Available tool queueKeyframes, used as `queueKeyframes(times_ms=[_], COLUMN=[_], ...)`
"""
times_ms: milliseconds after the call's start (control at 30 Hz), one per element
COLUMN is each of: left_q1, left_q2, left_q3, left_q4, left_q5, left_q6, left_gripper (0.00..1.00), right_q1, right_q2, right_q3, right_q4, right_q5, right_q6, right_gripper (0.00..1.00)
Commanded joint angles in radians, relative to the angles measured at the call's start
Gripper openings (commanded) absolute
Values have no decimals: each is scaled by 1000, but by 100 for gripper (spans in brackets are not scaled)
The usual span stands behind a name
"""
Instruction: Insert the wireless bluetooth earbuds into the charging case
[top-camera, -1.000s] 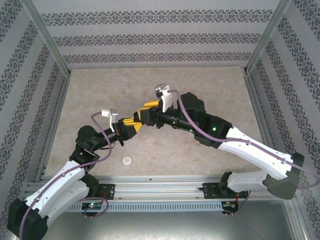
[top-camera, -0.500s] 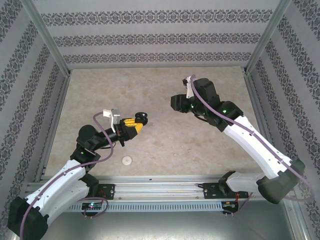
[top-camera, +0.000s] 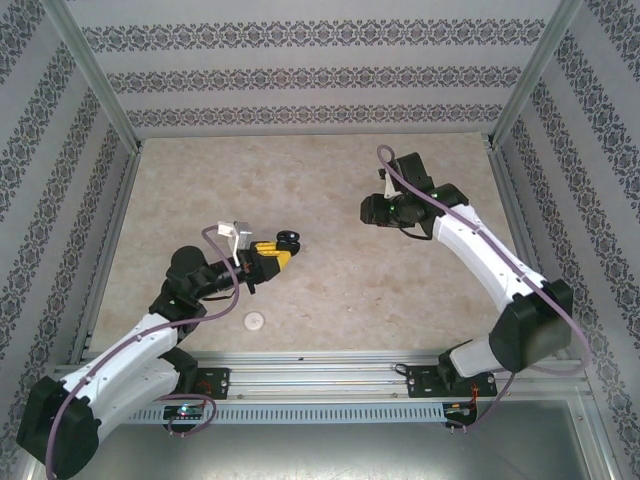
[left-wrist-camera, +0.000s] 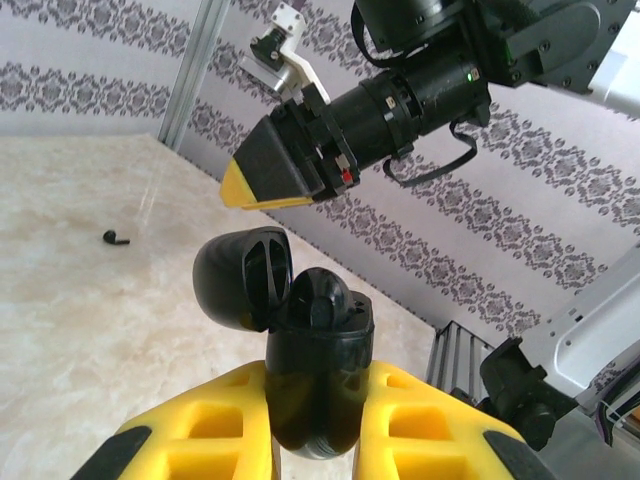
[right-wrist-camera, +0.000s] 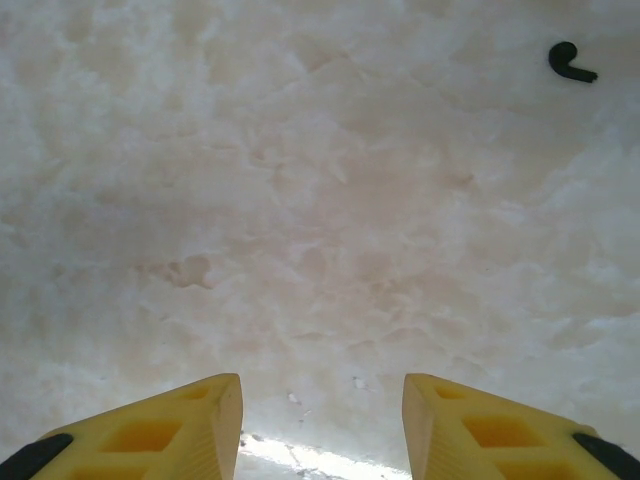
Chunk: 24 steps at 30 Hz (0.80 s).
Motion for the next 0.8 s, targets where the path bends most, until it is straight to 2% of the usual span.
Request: queueKeyframes(times_ms=[0, 233, 500, 767], left_q1=[-8, -9, -8, -9], left_q2=[40, 140, 247, 370], left_q3=[-18, 5, 57, 93], left_q4=[95, 121, 114, 192], left_q5=[6, 25, 23, 29], left_q6=[2, 37, 126, 138], left_gripper=[0, 0, 0, 0], right_q1=[-39, -111, -169, -203], right_q2=[61, 259, 544, 773], right_q3=[59, 206, 480, 734], right_q4=[-30, -65, -175, -293], right_q5=[-16, 50, 62, 104], right_q6=[-42, -106, -165, -225], right_gripper=[46, 49, 48, 47])
